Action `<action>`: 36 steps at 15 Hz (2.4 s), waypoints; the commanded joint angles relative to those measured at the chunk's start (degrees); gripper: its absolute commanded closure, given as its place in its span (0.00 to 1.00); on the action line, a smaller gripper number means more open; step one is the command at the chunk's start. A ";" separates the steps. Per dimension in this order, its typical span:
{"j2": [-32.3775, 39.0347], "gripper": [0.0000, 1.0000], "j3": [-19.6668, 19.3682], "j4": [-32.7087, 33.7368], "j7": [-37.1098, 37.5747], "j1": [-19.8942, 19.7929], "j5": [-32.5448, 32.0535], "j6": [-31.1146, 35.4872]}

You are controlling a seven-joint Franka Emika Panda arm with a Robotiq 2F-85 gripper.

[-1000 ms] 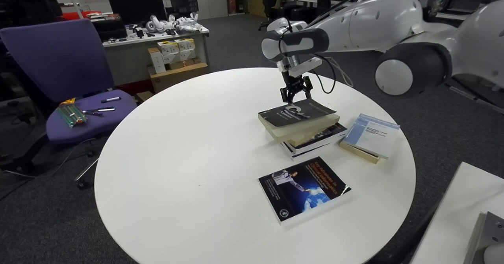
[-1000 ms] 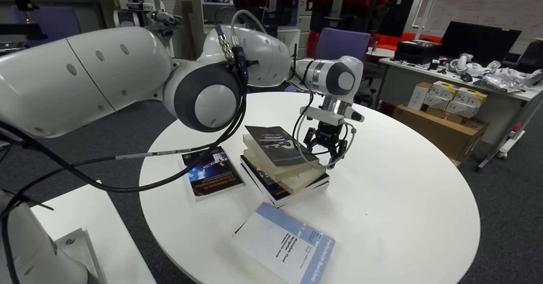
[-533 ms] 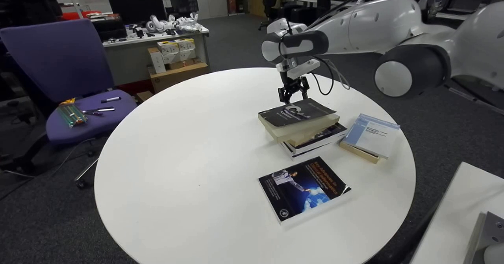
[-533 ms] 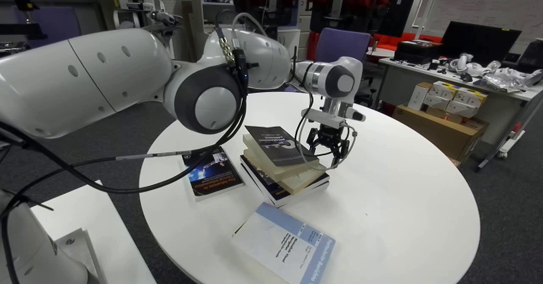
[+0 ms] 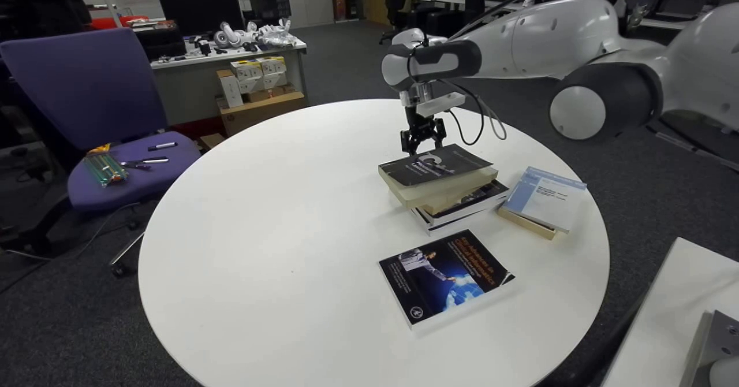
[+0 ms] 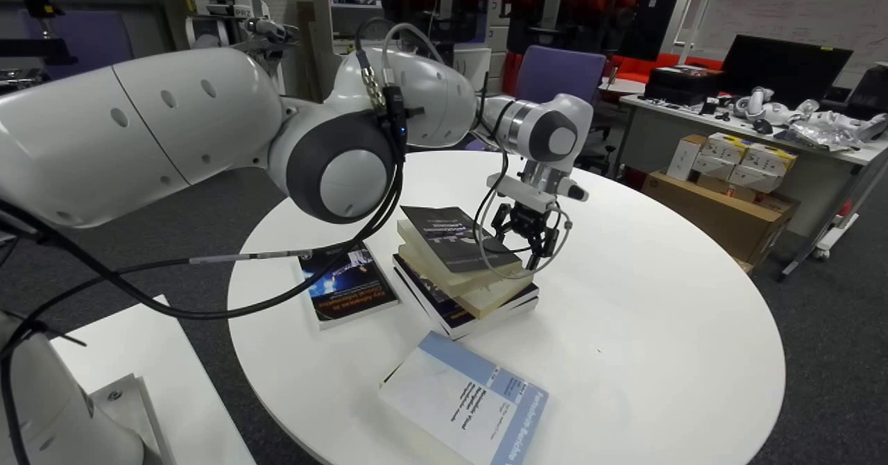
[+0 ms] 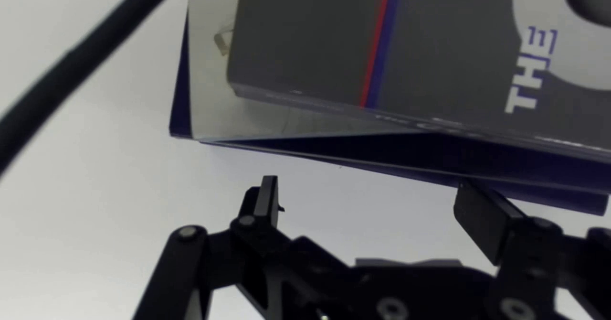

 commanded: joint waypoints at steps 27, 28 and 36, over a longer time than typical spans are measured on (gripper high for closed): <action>-0.77 0.00 -3.26 8.08 -3.20 8.90 -8.69 7.93; -0.98 0.00 -2.80 8.51 -3.88 9.78 -8.27 8.91; -0.72 0.00 1.58 11.39 -11.83 13.90 -6.53 5.46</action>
